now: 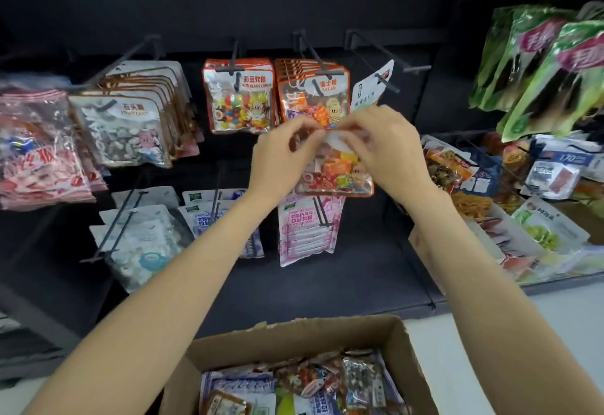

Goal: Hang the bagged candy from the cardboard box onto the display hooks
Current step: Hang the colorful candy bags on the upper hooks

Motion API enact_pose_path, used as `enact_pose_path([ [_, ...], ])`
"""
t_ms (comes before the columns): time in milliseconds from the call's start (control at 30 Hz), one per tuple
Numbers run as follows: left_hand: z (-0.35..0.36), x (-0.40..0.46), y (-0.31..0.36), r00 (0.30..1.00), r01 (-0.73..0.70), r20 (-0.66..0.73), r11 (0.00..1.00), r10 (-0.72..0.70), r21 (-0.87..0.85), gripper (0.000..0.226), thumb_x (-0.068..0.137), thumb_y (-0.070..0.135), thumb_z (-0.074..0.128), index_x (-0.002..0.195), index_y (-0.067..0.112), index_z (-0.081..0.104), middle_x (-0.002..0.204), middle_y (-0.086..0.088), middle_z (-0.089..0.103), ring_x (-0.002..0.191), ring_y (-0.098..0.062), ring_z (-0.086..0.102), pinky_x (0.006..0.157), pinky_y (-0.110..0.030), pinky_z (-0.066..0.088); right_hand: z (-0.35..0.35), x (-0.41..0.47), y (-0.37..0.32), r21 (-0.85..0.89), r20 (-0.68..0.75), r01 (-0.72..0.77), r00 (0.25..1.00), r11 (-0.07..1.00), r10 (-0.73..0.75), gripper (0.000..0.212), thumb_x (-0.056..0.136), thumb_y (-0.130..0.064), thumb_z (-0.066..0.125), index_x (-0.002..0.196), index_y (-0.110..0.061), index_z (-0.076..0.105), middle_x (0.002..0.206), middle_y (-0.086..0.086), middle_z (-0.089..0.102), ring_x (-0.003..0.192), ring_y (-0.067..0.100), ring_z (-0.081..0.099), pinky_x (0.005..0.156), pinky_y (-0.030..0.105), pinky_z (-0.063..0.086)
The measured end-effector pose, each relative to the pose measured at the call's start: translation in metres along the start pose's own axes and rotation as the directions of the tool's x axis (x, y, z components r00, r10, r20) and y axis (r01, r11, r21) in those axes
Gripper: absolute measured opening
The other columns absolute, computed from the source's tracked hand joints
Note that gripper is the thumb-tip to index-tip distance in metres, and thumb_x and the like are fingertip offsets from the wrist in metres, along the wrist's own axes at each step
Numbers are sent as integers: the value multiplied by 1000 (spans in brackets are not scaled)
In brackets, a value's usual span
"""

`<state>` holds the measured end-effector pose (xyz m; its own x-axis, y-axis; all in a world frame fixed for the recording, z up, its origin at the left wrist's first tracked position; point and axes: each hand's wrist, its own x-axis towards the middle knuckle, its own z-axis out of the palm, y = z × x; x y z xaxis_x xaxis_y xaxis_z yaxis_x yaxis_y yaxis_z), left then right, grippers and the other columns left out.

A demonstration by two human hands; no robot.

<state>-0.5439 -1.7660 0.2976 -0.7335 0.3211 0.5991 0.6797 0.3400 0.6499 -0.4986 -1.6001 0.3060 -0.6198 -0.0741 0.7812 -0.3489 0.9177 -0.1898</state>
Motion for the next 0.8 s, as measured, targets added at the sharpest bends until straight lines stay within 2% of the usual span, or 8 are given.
enact_pose_path([
  [67, 0, 16, -5, 991, 84, -94, 988, -97, -133, 2, 92, 24, 60, 91, 25, 62, 79, 19, 59, 72, 7, 53, 68, -9, 41, -1, 11, 0, 253, 3, -283, 956, 925, 292, 13, 89, -26, 64, 101, -21, 65, 94, -12, 65, 88, 8, 60, 78, 19, 46],
  [133, 1, 28, -10, 977, 146, -129, 974, -169, -171, 5, 92, 26, 60, 95, 23, 63, 80, 17, 58, 73, 6, 52, 68, -8, 41, 5, 20, 4, 500, 106, -498, 847, 708, 521, 17, 88, -24, 67, 102, -27, 59, 96, -10, 65, 90, 10, 64, 81, 27, 54],
  [167, 2, 33, -13, 973, 156, -144, 975, -179, -159, 9, 92, 28, 60, 97, 22, 64, 81, 17, 58, 74, 6, 52, 68, -7, 41, 9, 24, 6, 583, 140, -542, 801, 605, 583, 20, 88, -23, 68, 103, -28, 55, 97, -4, 67, 90, 14, 66, 81, 36, 56],
  [233, 7, 43, -14, 966, 159, -182, 978, -182, -134, 14, 93, 29, 59, 100, 19, 66, 82, 17, 59, 72, 11, 53, 66, -4, 40, 18, 31, 8, 619, 76, -521, 784, 588, 616, 25, 88, -22, 67, 104, -30, 50, 93, 5, 68, 83, 23, 69, 75, 44, 57],
  [400, 14, 60, -26, 953, 184, -231, 980, -195, -68, 16, 93, 30, 58, 100, 18, 67, 83, 15, 62, 74, 8, 54, 65, -7, 42, 40, 43, 8, 412, -104, -464, 831, 785, 546, 6, 92, -20, 60, 95, -23, 56, 89, -7, 62, 71, 4, 53, 61, 7, 39],
  [533, 12, 72, -39, 975, 73, -217, 990, -46, 117, 17, 94, 30, 56, 101, 17, 65, 88, 14, 60, 77, 4, 51, 65, -4, 35, 58, 48, 21, 212, -181, -402, 879, 891, 440, 7, 93, -20, 57, 97, -18, 62, 90, -3, 62, 72, 11, 52, 72, 27, 47],
  [633, 8, 87, -44, 965, -81, -203, 928, 163, 363, 18, 94, 29, 56, 101, 14, 65, 90, 9, 59, 78, -2, 50, 62, -7, 31, 70, 48, 33, -107, -168, -260, 956, 960, 240, 26, 84, -29, 68, 106, -16, 65, 113, 7, 57, 98, 18, 51, 80, 34, 48],
  [800, 16, 111, -46, 954, 11, -269, 882, 132, 472, 19, 95, 26, 54, 108, 17, 64, 105, 1, 63, 94, -15, 59, 69, -21, 37, 93, 49, 40, -495, -142, -155, 985, 855, 97, 41, 80, -43, 67, 115, -20, 65, 111, 11, 58, 98, 27, 54, 78, 35, 40],
])
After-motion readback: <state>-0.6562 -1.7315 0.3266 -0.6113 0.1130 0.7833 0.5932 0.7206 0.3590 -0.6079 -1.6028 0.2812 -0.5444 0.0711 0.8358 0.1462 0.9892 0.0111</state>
